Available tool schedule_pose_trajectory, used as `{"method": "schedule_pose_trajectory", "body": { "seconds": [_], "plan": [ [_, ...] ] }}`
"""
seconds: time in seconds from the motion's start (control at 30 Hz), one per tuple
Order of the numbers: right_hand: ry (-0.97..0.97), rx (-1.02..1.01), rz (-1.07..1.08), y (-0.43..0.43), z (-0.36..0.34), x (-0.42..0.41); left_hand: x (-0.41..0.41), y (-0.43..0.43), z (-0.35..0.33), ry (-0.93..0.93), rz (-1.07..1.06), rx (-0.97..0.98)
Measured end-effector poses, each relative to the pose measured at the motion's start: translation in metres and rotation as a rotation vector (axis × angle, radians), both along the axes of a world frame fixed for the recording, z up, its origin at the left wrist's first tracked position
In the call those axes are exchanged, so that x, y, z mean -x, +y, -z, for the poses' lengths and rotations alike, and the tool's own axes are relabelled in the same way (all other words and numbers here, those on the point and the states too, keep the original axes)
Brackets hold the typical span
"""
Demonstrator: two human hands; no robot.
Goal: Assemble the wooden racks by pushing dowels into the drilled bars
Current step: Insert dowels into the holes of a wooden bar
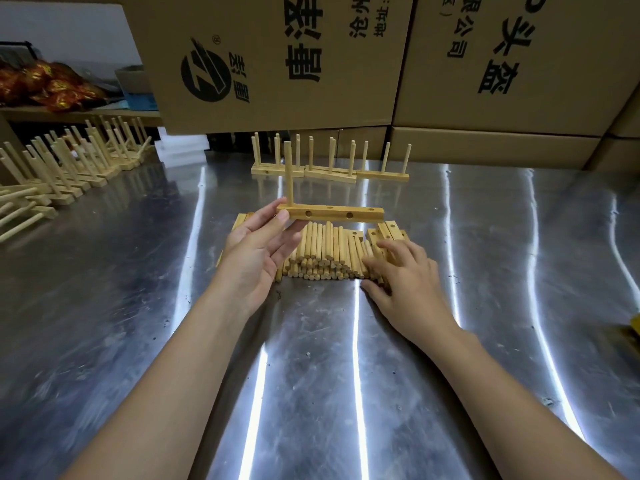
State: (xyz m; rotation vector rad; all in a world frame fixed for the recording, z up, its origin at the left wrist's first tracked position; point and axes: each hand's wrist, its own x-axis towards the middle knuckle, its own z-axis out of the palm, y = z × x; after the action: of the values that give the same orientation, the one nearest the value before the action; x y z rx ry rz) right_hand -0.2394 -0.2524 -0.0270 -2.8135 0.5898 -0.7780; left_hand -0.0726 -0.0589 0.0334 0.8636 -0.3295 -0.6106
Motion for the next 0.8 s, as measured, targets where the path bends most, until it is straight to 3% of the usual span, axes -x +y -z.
{"method": "schedule_pose_trajectory", "body": {
  "seconds": [0.3, 0.47, 0.67, 0.73, 0.8],
  "plan": [
    [-0.154, 0.042, 0.013, 0.004, -0.001, -0.005, 0.0, 0.0, 0.001, 0.021, 0.003, -0.005],
    [-0.062, 0.03, 0.029, 0.006, -0.002, -0.006, -0.002, 0.0, 0.002, 0.028, -0.007, -0.005],
    [-0.161, 0.072, 0.103, 0.008, -0.013, -0.006, -0.003, -0.001, 0.004, 0.028, -0.007, -0.012],
    [-0.307, -0.011, 0.188, 0.006, -0.021, -0.003, -0.004, -0.001, 0.004, 0.045, -0.008, -0.02],
    [-0.522, -0.28, 0.159, 0.0, -0.031, 0.004, -0.006, -0.002, 0.004, 0.081, -0.006, -0.026]
  ]
}}
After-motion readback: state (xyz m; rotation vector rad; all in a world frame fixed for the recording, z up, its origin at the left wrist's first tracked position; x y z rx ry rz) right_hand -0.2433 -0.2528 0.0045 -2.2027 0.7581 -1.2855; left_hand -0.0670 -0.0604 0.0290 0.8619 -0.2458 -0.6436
